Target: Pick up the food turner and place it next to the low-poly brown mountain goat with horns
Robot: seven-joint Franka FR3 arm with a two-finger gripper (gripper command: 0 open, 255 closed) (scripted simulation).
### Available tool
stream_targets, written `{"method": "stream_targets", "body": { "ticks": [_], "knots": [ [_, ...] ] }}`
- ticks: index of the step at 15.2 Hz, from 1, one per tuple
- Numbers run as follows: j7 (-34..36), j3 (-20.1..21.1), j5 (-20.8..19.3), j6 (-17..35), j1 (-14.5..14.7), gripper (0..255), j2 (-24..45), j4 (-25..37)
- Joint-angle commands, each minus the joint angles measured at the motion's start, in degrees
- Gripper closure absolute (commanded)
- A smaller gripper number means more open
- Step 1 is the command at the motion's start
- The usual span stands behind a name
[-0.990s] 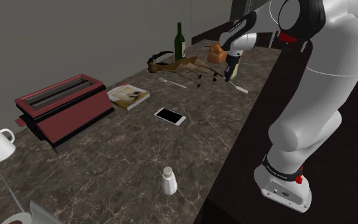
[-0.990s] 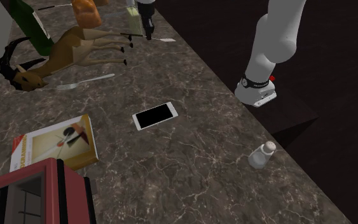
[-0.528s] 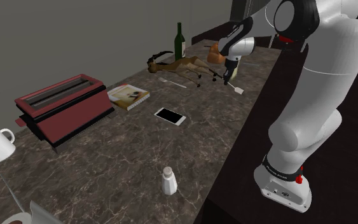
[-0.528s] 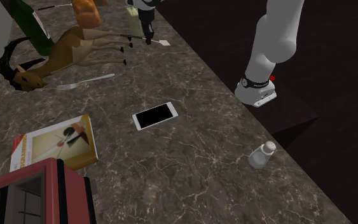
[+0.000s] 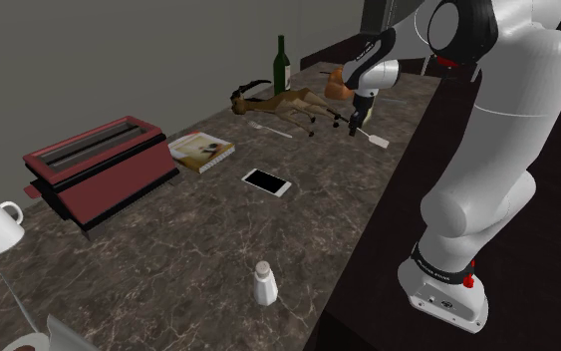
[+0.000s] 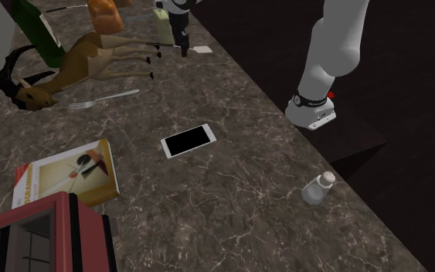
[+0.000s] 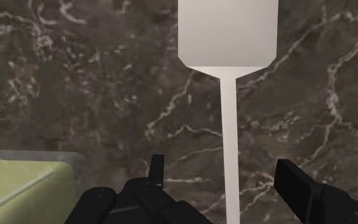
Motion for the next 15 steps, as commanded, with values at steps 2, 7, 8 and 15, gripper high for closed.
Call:
{"method": "stream_targets", "body": {
  "ticks": [2,7,8,15],
  "knots": [
    [0.01,-0.02,-0.02,0.00,-0.01,0,0.00,-0.08],
    [1.53,-0.37,-2.08,-6.64,0.22,0,-4.25,2.57],
    [1.53,-0.36,-2.09,-6.64,0.21,0,-4.25,2.57],
    [1.54,-0.36,-2.08,-6.62,0.21,0,-4.25,2.56]
  ]
}}
